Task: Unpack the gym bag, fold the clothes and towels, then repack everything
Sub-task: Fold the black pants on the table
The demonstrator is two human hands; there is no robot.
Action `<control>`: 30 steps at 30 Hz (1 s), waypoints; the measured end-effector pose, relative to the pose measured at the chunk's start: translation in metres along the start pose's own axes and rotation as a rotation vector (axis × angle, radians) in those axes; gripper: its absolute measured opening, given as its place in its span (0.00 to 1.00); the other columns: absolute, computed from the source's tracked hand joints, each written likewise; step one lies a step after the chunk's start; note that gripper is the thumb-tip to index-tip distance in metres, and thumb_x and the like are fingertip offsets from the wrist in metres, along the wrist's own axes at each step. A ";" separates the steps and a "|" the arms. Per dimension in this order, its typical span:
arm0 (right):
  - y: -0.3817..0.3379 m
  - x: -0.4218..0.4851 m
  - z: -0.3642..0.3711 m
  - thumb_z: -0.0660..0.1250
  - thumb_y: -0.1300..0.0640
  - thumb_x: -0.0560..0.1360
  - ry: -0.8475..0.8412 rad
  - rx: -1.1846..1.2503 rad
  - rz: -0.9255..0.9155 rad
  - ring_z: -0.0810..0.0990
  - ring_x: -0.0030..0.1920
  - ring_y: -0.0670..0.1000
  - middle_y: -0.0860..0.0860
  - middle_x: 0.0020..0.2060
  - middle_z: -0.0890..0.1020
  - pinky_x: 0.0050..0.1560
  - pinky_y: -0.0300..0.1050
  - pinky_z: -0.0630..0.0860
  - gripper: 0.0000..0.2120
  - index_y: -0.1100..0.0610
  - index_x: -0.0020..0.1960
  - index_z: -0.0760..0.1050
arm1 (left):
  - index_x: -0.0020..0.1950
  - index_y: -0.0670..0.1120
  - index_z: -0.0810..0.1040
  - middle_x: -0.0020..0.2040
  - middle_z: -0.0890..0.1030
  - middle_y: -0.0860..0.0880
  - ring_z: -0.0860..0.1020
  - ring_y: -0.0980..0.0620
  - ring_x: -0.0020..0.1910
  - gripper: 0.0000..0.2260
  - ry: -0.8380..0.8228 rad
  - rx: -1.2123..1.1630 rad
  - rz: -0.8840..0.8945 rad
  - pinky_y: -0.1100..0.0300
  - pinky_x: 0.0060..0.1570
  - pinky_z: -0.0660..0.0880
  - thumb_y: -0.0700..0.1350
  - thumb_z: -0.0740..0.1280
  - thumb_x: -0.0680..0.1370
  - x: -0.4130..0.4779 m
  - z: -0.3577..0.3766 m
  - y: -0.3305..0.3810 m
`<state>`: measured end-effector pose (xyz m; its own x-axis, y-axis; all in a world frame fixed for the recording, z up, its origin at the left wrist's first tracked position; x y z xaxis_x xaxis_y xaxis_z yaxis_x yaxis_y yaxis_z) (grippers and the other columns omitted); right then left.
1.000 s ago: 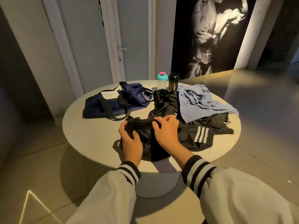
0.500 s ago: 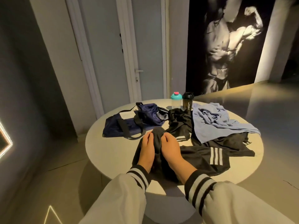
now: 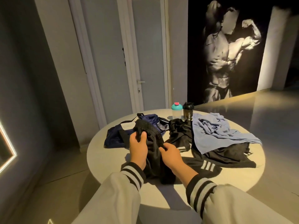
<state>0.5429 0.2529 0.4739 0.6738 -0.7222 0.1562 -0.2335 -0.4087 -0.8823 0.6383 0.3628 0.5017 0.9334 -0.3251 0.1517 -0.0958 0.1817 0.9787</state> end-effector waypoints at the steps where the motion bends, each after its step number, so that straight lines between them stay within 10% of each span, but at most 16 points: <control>1: -0.004 -0.001 -0.004 0.61 0.55 0.82 0.036 0.037 -0.034 0.78 0.45 0.53 0.50 0.42 0.79 0.48 0.49 0.75 0.07 0.53 0.47 0.74 | 0.64 0.52 0.74 0.55 0.82 0.50 0.80 0.51 0.55 0.11 -0.016 -0.013 0.014 0.46 0.61 0.78 0.51 0.65 0.82 0.002 0.002 0.004; 15: -0.022 0.000 -0.025 0.62 0.53 0.82 0.284 0.252 -0.069 0.78 0.44 0.51 0.53 0.49 0.77 0.49 0.53 0.79 0.04 0.54 0.52 0.73 | 0.55 0.53 0.75 0.61 0.66 0.50 0.62 0.52 0.62 0.08 -0.065 0.415 0.115 0.52 0.63 0.64 0.54 0.69 0.79 0.009 -0.003 0.013; 21: -0.025 -0.011 -0.045 0.59 0.62 0.83 0.410 0.296 -0.115 0.74 0.51 0.46 0.49 0.54 0.75 0.53 0.38 0.70 0.09 0.53 0.59 0.74 | 0.53 0.51 0.74 0.45 0.79 0.47 0.79 0.50 0.46 0.05 -0.170 0.381 0.264 0.60 0.44 0.73 0.50 0.67 0.81 -0.005 0.016 0.028; 23: -0.021 -0.012 -0.053 0.59 0.62 0.83 0.403 0.251 -0.138 0.72 0.53 0.45 0.49 0.56 0.73 0.55 0.36 0.67 0.11 0.53 0.60 0.76 | 0.55 0.52 0.73 0.52 0.76 0.48 0.76 0.50 0.53 0.07 -0.153 0.431 0.405 0.57 0.52 0.74 0.46 0.69 0.80 -0.004 0.019 0.033; 27: -0.009 -0.022 -0.080 0.60 0.66 0.81 0.404 0.145 -0.277 0.74 0.51 0.38 0.49 0.53 0.75 0.51 0.24 0.68 0.14 0.51 0.56 0.80 | 0.72 0.58 0.69 0.79 0.60 0.54 0.55 0.54 0.78 0.27 -0.654 0.655 0.448 0.51 0.75 0.54 0.36 0.67 0.77 -0.013 0.057 0.019; 30: 0.015 -0.036 -0.096 0.60 0.70 0.80 0.452 0.099 -0.234 0.74 0.48 0.40 0.51 0.53 0.72 0.50 0.25 0.70 0.15 0.56 0.55 0.81 | 0.65 0.57 0.77 0.75 0.68 0.51 0.62 0.46 0.77 0.16 -0.776 0.923 0.423 0.45 0.77 0.59 0.48 0.68 0.77 -0.023 0.076 -0.012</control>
<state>0.4477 0.2197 0.4980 0.3243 -0.7956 0.5116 -0.0309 -0.5495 -0.8349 0.5920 0.2970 0.4968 0.3553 -0.9111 0.2088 -0.8296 -0.2045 0.5196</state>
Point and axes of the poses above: each hand's wrist, its own x-axis towards the middle knuckle, its own z-axis out of the palm, y = z × x, the point moved 5 cm from there along x, towards the middle knuckle
